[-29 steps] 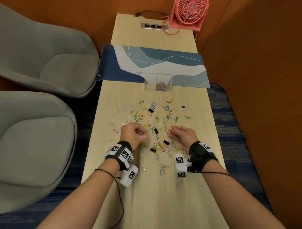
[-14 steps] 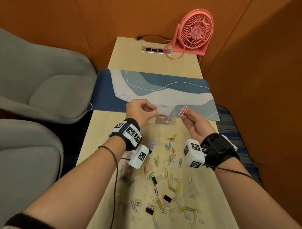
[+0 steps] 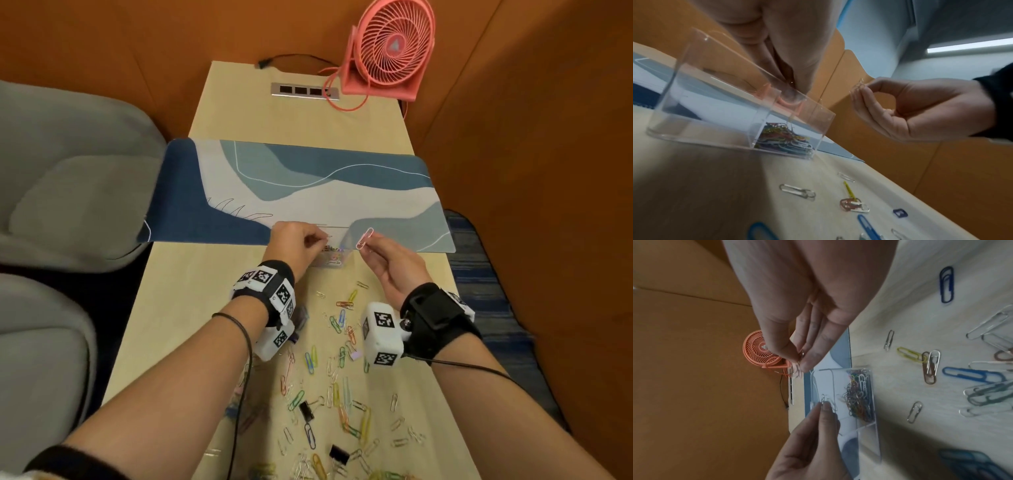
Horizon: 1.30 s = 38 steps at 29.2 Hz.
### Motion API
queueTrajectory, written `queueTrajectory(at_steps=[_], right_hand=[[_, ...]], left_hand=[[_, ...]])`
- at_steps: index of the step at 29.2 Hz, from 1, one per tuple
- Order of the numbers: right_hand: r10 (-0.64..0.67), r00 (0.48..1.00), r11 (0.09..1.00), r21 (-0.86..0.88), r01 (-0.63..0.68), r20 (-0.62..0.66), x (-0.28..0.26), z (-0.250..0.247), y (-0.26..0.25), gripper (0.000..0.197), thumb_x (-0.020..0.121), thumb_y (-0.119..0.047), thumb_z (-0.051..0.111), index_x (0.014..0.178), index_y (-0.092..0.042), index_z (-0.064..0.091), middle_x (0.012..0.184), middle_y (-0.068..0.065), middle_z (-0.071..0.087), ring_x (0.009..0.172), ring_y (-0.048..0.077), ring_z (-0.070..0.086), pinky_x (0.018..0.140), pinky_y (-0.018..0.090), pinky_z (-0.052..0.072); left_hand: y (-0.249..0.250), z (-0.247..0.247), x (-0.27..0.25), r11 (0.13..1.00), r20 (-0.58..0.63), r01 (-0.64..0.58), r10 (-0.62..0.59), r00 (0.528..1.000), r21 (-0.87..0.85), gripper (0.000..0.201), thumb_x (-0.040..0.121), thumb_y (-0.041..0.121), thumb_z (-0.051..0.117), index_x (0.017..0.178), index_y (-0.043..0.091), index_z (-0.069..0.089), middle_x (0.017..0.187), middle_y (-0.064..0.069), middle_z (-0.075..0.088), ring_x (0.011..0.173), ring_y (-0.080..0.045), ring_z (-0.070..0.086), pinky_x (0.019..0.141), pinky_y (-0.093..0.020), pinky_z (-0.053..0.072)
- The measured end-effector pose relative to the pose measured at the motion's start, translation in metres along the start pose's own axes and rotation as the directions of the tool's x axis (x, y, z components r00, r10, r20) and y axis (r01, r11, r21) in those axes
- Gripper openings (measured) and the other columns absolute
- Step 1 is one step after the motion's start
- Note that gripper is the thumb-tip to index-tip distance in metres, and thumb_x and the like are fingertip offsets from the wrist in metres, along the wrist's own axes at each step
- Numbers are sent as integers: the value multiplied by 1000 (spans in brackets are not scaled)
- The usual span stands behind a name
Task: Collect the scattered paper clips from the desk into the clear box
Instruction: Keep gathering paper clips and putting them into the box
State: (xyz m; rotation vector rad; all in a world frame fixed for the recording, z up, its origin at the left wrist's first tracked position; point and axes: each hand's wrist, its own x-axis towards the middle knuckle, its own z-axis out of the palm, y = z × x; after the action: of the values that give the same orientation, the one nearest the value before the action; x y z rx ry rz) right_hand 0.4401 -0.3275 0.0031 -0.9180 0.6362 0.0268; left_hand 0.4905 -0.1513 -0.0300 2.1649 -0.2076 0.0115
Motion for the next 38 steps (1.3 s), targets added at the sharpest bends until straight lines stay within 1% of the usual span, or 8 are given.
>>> queueTrajectory(at_steps=[7, 11, 15, 20, 26, 29, 34, 38], right_hand=[[-244, 970, 899, -378, 223, -7, 11, 11, 0, 21, 78, 1, 73, 99, 1, 70, 88, 17, 73, 76, 21, 72, 74, 27, 59], [-455, 865, 496, -746, 444, 212, 21, 21, -2, 17, 74, -7, 74, 91, -13, 75, 79, 3, 74, 73, 14, 71, 72, 24, 59], [-432, 738, 53, -802, 595, 519, 27, 33, 2, 16, 75, -7, 70, 88, -13, 76, 77, -1, 73, 69, 12, 67, 76, 21, 56], [-259, 748, -235, -791, 565, 611, 31, 36, 10, 17, 83, -14, 64, 95, -15, 76, 95, 1, 74, 85, 15, 66, 88, 31, 53], [-308, 731, -188, -792, 581, 609, -10, 28, 13, 17, 85, -14, 63, 95, -15, 76, 94, 1, 74, 82, 14, 65, 84, 30, 53], [-256, 800, -93, -838, 538, 542, -52, -7, 26, 17, 83, -12, 63, 92, -17, 77, 88, -3, 75, 76, 9, 66, 84, 28, 54], [159, 918, 19, -931, 365, 363, -140, -80, 61, 5, 79, -18, 72, 80, -17, 76, 69, -2, 72, 57, 12, 66, 63, 37, 60], [518, 807, 56, -953, 298, 283, -215, -105, 97, 12, 79, -19, 74, 79, -7, 74, 67, 8, 73, 54, 17, 67, 54, 31, 59]], left_hand=[[-6, 4, 0, 933, 12, -272, 277, 961, 235, 15, 87, 15, 67, 98, 19, 76, 90, 0, 69, 89, -21, 57, 82, -34, 47], [-11, -5, -8, 956, -79, -225, 243, 967, 190, 25, 88, 13, 62, 108, 22, 72, 94, 5, 61, 93, -13, 48, 86, -24, 37], [-24, -19, -22, 984, -163, -149, 164, 973, 98, 23, 87, 14, 62, 106, 24, 71, 92, 8, 58, 89, -10, 48, 85, -17, 34], [-36, -37, -47, 988, -186, -130, 144, 972, 84, 22, 87, 15, 65, 106, 24, 71, 92, 8, 59, 85, -11, 49, 86, -1, 26], [-47, -61, -102, 994, -159, -67, 80, 984, 88, 22, 85, 16, 67, 103, 27, 72, 92, 9, 57, 85, -8, 47, 82, -17, 37], [-61, -76, -147, 994, -146, 25, -8, 989, 111, 25, 84, 12, 66, 103, 27, 72, 92, 8, 57, 85, -11, 49, 82, -22, 41], [-87, -96, -244, 968, -90, 162, -147, 985, 192, 24, 82, 5, 64, 98, 20, 73, 96, 2, 55, 91, -18, 51, 88, -35, 46], [-90, -98, -309, 917, -20, 205, -211, 977, 342, 29, 83, 8, 62, 110, 16, 70, 107, -5, 51, 100, -21, 44, 92, -35, 45]])
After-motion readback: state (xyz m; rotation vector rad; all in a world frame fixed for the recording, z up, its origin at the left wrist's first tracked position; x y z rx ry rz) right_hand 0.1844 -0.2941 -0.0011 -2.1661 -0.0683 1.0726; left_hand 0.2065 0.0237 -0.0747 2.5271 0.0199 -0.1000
